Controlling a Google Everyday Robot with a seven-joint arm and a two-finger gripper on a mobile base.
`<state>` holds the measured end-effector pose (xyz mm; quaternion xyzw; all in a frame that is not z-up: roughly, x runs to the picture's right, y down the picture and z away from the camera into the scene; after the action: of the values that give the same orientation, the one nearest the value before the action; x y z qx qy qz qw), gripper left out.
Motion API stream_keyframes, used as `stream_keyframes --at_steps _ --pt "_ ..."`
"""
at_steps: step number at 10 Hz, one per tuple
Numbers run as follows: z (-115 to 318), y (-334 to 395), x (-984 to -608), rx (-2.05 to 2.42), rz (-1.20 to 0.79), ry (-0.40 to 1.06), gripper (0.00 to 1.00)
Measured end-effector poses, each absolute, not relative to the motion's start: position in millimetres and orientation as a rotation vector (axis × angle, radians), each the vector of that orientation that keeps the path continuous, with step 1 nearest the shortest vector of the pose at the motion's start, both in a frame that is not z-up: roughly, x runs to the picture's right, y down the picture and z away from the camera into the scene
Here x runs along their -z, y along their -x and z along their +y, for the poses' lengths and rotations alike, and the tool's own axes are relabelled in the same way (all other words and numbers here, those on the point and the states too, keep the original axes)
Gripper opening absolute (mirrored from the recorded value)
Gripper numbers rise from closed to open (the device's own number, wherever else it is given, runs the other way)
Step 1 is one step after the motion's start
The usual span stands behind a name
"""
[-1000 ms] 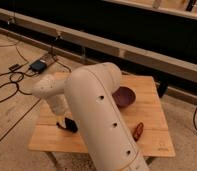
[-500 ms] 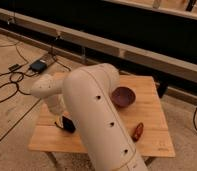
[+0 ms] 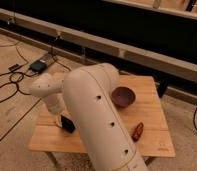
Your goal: Place the eraser in the ceramic cup
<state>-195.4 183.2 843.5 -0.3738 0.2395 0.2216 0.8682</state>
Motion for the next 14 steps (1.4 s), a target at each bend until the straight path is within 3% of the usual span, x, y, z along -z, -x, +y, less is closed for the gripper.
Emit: stream_keyframes --at_steps 14 --pt "196 214 -853 -0.401 0.491 0.807 0.65"
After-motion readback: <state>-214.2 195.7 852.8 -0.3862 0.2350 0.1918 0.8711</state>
